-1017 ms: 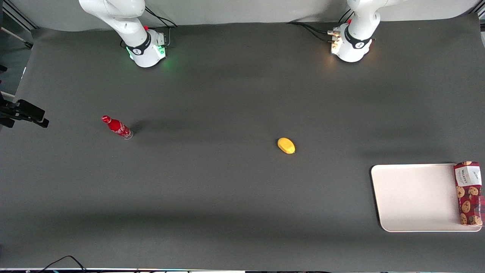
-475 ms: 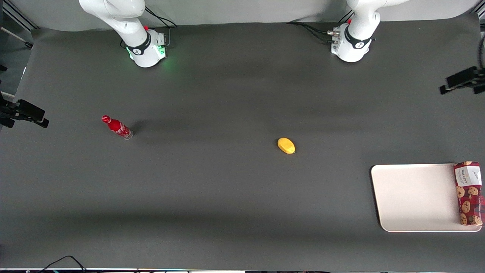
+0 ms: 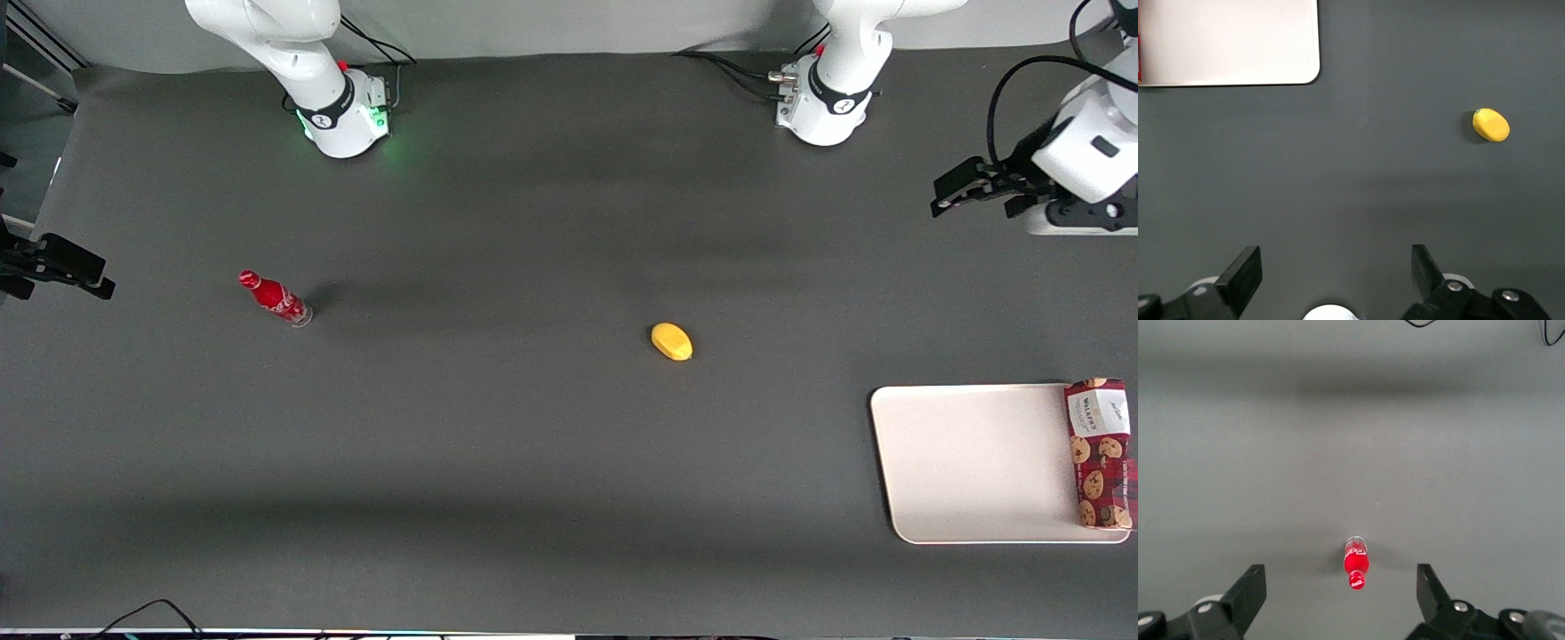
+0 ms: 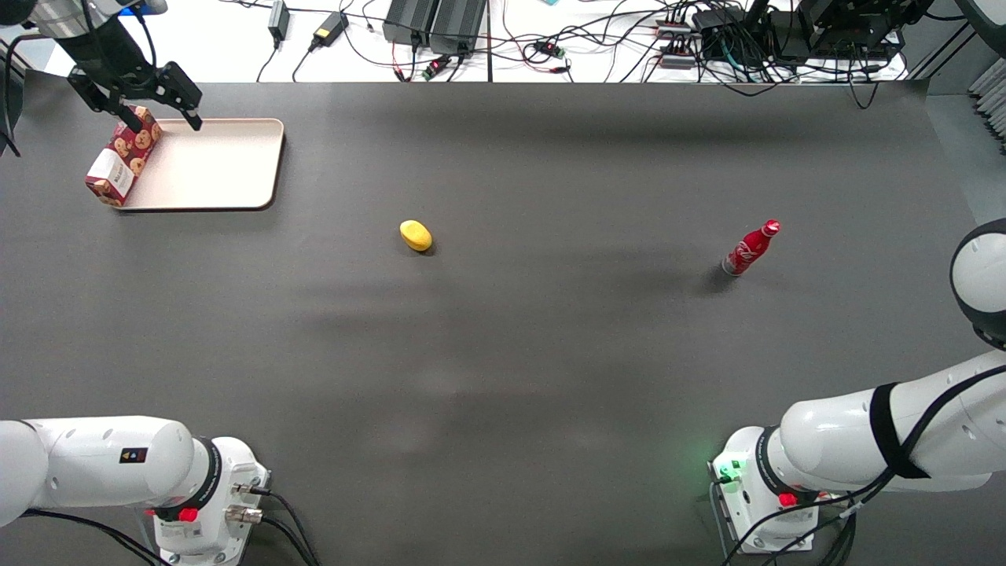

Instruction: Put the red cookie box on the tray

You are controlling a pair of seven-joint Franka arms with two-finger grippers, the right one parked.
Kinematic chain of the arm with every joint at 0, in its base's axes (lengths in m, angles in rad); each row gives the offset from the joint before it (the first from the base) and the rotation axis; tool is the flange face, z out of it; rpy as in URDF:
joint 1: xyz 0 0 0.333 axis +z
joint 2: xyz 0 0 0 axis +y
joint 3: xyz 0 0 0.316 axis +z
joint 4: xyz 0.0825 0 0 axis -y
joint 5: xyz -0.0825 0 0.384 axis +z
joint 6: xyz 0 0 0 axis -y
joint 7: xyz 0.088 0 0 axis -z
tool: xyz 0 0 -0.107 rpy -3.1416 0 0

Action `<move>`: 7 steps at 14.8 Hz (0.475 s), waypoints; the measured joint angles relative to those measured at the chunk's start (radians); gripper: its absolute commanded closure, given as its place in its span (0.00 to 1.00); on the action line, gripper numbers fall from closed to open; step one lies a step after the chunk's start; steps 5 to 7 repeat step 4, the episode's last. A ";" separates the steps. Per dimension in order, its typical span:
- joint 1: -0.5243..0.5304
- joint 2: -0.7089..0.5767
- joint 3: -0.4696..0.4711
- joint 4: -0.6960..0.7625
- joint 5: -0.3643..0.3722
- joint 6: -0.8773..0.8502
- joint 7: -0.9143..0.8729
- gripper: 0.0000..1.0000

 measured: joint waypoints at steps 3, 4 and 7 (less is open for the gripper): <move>-0.057 0.001 0.024 0.002 0.069 0.001 -0.009 0.00; -0.071 0.003 0.045 0.009 0.081 0.000 -0.009 0.00; -0.071 0.003 0.045 0.009 0.081 0.000 -0.009 0.00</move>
